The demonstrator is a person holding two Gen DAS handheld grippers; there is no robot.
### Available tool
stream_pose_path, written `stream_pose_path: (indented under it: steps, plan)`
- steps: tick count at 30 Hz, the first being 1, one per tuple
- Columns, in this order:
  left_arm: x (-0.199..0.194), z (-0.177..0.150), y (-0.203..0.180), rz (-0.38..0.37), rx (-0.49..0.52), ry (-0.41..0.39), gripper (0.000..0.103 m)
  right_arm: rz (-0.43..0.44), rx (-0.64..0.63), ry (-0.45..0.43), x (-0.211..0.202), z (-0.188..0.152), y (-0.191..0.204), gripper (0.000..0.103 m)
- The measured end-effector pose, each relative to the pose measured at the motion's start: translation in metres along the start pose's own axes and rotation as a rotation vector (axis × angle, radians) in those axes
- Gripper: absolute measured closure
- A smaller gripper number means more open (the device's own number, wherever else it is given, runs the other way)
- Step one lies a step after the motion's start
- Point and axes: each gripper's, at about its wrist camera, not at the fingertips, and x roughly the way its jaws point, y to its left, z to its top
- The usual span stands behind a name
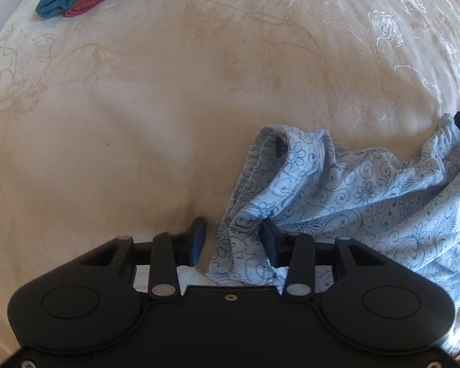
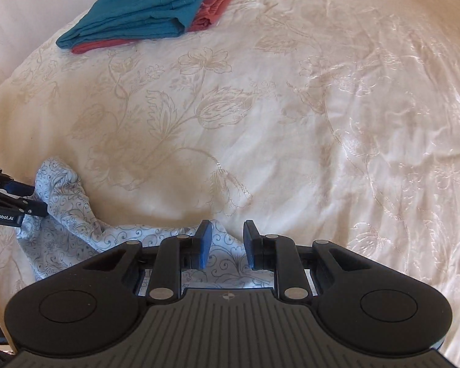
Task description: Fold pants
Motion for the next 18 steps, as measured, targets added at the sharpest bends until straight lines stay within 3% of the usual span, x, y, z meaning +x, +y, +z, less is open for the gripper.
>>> stream_pose_path:
  steps: [5, 6, 7, 11, 14, 18]
  plan:
    - [0.0, -0.001, 0.009, -0.029, -0.029, 0.006, 0.051, 0.069, 0.008, 0.071, 0.02, 0.002, 0.002, 0.08]
    - [0.0, 0.0, 0.01, -0.033, -0.033, 0.008, 0.051, 0.084, 0.026, 0.068, 0.019, 0.002, 0.001, 0.084]
    - [0.002, -0.002, 0.013, -0.038, -0.039, 0.01, 0.051, 0.097, 0.041, 0.054, 0.017, 0.002, 0.001, 0.099]
    - [0.004, -0.002, 0.021, -0.055, -0.066, 0.015, 0.051, -0.015, 0.08, -0.014, 0.01, 0.006, -0.007, 0.099]
    - [0.003, -0.001, 0.023, -0.052, -0.07, 0.021, 0.051, -0.01, 0.097, -0.026, 0.007, 0.006, -0.007, 0.097]
    - [-0.005, 0.0, 0.022, -0.039, -0.068, 0.015, 0.051, 0.01, 0.076, -0.09, -0.03, -0.01, 0.005, 0.093]
